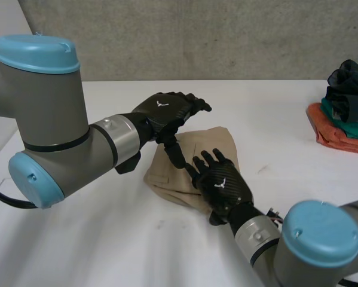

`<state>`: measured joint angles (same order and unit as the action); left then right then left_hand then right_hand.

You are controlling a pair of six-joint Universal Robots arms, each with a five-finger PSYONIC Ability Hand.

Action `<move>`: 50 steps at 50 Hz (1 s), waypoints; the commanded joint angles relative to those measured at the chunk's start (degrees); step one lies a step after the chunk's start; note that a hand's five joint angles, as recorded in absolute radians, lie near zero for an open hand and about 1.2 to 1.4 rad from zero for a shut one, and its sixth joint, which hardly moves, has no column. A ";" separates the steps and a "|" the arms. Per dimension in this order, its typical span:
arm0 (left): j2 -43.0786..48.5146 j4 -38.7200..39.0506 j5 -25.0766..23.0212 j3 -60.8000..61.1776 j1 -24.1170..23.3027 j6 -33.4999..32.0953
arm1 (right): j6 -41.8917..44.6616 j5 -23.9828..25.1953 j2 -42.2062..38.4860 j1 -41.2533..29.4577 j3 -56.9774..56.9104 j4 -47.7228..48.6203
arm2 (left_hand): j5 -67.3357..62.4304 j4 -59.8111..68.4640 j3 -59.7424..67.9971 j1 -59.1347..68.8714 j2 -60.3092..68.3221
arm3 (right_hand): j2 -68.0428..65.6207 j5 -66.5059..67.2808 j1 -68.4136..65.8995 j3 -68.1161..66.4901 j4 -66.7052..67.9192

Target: Fold the laundry.

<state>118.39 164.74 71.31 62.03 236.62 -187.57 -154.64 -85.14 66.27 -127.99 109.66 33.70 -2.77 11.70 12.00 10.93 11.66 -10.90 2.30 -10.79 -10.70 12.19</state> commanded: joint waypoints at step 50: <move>-5.80 3.74 -7.77 3.19 -0.72 -0.25 | 5.50 -4.94 -22.33 2.30 -29.16 1.90 | 0.54 0.53 0.23 1.30 0.57 | -69.10 67.70 -69.21 -69.30 67.81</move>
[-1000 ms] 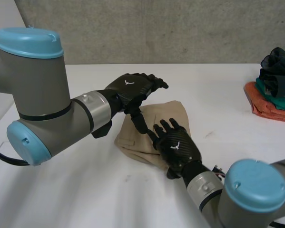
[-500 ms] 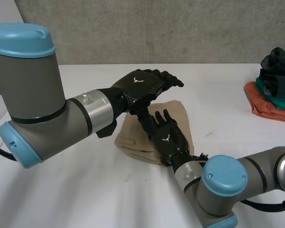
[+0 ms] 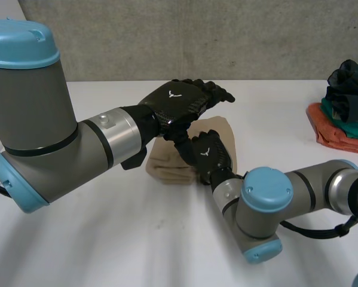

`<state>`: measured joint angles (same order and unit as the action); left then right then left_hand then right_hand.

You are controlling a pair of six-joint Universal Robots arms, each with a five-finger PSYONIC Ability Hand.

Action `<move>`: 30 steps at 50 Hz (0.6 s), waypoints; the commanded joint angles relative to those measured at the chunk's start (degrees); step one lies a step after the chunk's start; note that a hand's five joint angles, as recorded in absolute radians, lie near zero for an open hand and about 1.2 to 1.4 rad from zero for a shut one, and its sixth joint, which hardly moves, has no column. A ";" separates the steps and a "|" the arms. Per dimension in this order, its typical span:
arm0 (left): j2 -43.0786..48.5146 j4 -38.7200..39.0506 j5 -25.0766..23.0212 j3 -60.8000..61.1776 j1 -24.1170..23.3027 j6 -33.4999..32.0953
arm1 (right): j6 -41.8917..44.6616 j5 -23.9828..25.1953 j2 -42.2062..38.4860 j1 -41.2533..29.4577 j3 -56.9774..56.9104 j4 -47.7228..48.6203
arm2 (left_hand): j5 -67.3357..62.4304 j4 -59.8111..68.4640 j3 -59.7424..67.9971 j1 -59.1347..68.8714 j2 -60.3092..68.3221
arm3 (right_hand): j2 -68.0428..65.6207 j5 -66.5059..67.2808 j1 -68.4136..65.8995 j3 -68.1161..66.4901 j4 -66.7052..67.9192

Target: Fold the laundry.

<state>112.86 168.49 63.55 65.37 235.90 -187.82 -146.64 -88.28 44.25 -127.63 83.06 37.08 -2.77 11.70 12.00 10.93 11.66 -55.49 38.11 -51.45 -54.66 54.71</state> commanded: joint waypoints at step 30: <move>-4.93 4.22 -1.15 -2.35 -2.99 2.81 | -23.42 12.77 14.90 38.67 -25.66 -1.40 | 1.21 -0.14 -0.44 0.63 -0.10 | -24.51 31.89 -28.55 -25.34 25.29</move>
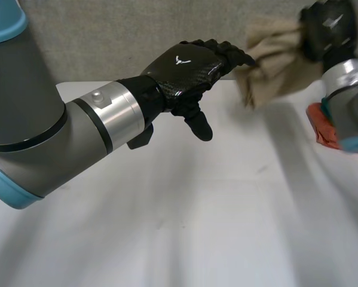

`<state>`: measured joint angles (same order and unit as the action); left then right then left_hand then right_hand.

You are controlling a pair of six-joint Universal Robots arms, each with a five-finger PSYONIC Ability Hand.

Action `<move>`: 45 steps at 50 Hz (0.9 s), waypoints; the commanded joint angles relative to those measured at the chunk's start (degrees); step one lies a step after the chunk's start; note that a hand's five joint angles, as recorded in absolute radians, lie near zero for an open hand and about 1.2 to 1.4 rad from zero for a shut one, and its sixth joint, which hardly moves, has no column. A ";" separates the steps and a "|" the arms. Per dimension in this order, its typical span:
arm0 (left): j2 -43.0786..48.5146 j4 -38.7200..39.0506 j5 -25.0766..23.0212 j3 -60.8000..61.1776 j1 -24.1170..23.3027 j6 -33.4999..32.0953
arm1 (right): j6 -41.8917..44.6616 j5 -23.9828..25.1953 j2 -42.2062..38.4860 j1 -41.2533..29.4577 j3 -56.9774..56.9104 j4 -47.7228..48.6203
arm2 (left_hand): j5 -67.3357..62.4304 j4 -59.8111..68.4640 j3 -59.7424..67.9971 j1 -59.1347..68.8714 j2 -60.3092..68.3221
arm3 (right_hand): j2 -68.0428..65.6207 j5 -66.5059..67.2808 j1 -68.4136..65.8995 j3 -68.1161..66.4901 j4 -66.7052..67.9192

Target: Fold the laundry.

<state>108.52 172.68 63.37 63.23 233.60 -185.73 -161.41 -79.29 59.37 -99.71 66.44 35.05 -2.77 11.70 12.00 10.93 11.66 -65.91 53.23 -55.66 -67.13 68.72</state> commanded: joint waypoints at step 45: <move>-2.96 0.02 -1.67 3.39 -3.15 0.72 | -26.77 28.85 -16.67 36.86 -2.90 8.82 | 0.87 0.20 -0.11 0.96 0.24 | 16.56 -13.88 6.31 17.78 -19.37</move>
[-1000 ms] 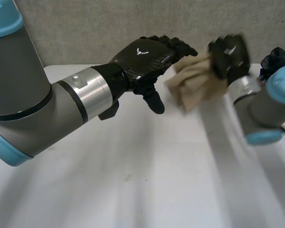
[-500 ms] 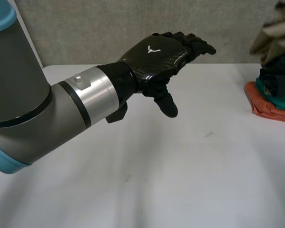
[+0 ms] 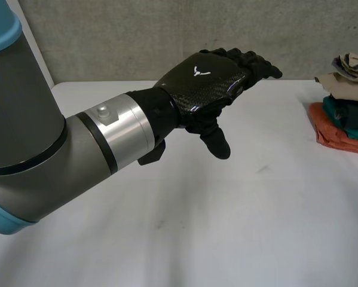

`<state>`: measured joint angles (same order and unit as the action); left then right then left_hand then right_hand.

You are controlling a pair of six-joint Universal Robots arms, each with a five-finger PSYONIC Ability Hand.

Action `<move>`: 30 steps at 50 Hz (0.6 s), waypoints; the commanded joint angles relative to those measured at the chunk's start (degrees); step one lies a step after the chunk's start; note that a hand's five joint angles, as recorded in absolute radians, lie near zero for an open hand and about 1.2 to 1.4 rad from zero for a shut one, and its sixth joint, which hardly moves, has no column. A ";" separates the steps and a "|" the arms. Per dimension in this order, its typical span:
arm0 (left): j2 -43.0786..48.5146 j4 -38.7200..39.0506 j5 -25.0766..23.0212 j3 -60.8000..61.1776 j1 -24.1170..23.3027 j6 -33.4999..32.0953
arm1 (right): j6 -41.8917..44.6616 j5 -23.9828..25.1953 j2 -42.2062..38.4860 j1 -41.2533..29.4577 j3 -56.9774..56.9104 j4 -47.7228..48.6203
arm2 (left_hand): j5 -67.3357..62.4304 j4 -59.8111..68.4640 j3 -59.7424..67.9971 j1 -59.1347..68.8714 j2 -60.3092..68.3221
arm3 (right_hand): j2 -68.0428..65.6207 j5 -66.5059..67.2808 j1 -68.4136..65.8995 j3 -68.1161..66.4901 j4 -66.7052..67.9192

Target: Fold the laundry.

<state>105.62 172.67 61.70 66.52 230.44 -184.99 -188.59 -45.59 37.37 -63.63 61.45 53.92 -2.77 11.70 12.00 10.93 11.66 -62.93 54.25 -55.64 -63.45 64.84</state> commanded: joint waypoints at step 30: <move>-3.75 0.04 0.61 -0.25 -0.87 0.42 | 25.31 -30.70 37.84 4.68 11.22 -39.34 | 1.38 -0.31 -0.61 0.46 -0.27 | 52.93 -54.25 45.64 53.45 -54.84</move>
<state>103.35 172.71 61.80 66.33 229.41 -184.68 -157.46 -75.83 66.24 -49.87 67.60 8.62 -2.77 11.70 12.00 10.93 11.66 -12.44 2.49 -13.50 -11.88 12.20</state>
